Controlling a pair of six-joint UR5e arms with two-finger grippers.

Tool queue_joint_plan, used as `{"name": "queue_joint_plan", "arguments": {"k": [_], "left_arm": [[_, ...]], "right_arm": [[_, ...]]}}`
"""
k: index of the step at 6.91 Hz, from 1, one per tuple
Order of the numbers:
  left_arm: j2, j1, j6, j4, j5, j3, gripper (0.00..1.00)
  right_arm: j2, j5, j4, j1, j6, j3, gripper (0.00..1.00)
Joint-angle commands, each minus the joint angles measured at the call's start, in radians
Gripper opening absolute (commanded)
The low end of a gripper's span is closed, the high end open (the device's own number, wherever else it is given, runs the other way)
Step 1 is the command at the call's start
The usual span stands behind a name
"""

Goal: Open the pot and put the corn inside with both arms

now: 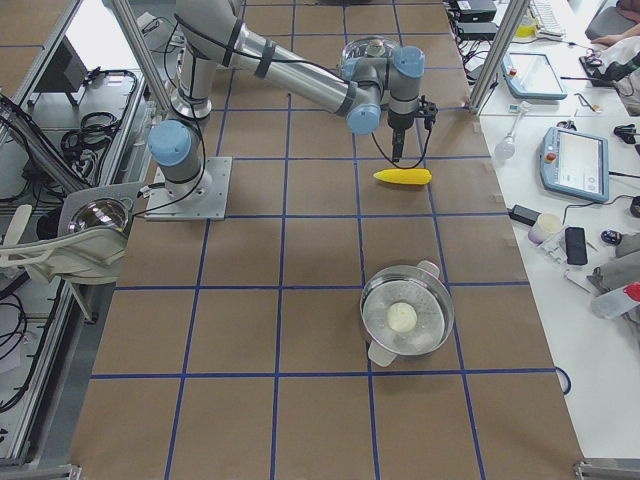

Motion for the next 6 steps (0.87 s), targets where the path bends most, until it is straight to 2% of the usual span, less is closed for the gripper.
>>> {"name": "queue_joint_plan", "arguments": {"k": [1, 2, 4, 6], "left_arm": [[-0.179, -0.086, -0.063, 0.018, 0.005, 0.130, 1.00], [-0.230, -0.121, -0.066, 0.126, 0.004, 0.134, 0.98], [-0.267, -0.123, -0.042, 0.155, 0.008, 0.118, 0.98], [-0.278, -0.123, -0.041, 0.153, 0.054, 0.100, 0.98]], "right_arm": [[0.087, -0.001, -0.106, -0.001, 0.002, 0.003, 1.00], [0.116, -0.003, -0.152, -0.001, 0.000, 0.003, 1.00], [0.141, -0.021, -0.160, -0.001, 0.000, -0.002, 1.00], [0.173, -0.041, -0.183, -0.001, 0.002, -0.003, 1.00]]}}
